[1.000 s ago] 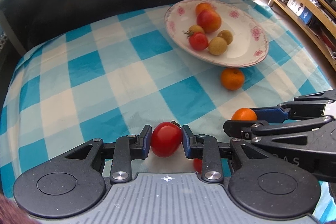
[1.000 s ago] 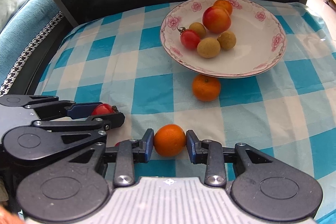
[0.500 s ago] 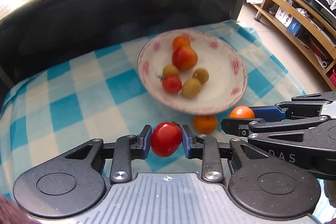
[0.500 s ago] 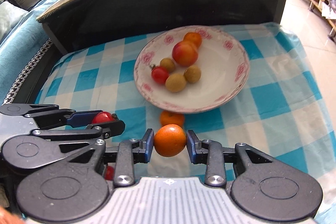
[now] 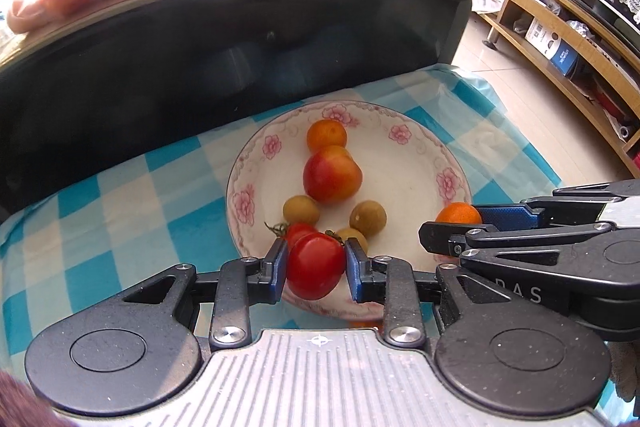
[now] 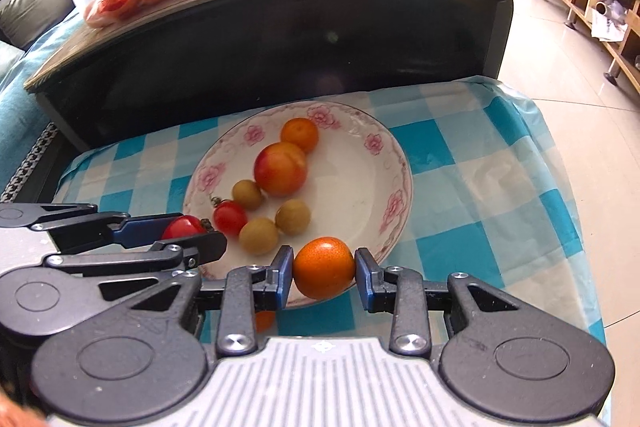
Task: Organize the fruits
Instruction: 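Carry the cherry tomato and mandarin over the white bowl with both tools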
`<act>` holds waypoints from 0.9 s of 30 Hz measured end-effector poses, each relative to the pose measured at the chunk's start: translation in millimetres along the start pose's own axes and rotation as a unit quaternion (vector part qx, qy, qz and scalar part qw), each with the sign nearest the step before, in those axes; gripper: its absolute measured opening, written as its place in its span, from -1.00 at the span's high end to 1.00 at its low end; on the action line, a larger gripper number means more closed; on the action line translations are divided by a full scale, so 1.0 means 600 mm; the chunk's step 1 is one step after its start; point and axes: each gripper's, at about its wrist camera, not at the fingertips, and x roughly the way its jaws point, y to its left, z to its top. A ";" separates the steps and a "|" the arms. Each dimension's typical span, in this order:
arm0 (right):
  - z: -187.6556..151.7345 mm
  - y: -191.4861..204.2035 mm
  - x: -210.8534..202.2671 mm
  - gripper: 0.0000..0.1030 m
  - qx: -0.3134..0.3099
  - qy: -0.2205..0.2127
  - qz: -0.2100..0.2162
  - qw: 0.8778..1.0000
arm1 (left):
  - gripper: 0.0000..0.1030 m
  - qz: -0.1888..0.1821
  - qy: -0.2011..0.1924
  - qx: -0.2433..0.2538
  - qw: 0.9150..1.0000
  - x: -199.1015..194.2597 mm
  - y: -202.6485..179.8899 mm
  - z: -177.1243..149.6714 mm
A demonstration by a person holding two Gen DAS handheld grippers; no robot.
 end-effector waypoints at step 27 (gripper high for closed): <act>0.023 -0.004 0.016 0.27 0.005 -0.016 -0.002 1.000 | 0.15 0.003 -0.011 -0.011 1.000 -0.007 0.013 0.013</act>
